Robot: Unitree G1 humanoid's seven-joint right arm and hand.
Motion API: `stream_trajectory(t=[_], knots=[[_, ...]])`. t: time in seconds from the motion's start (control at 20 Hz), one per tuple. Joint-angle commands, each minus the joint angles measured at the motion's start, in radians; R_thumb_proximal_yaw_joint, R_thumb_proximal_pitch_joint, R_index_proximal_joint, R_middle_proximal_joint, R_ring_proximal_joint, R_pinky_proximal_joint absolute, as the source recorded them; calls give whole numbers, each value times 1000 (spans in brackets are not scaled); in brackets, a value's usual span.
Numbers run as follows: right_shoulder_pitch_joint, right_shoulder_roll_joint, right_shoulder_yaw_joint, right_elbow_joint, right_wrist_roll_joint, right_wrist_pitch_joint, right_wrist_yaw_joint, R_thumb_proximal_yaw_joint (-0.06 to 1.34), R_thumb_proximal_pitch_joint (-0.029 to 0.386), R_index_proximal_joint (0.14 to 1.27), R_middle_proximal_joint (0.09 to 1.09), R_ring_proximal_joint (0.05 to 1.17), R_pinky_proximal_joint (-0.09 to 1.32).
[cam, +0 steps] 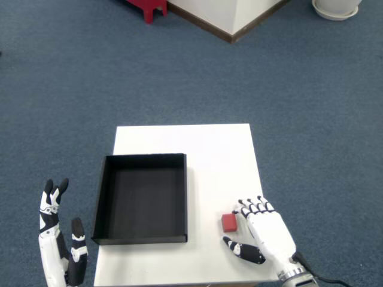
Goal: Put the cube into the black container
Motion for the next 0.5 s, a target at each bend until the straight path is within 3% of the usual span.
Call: stream_trajectory(t=[0.05,0.5], knots=[[-51,-3,0,2,-4,-23,-55,638,41,484,232,242,44],[-72,4,11,6,-21,-27,-79,650,55,478,225,240,50]])
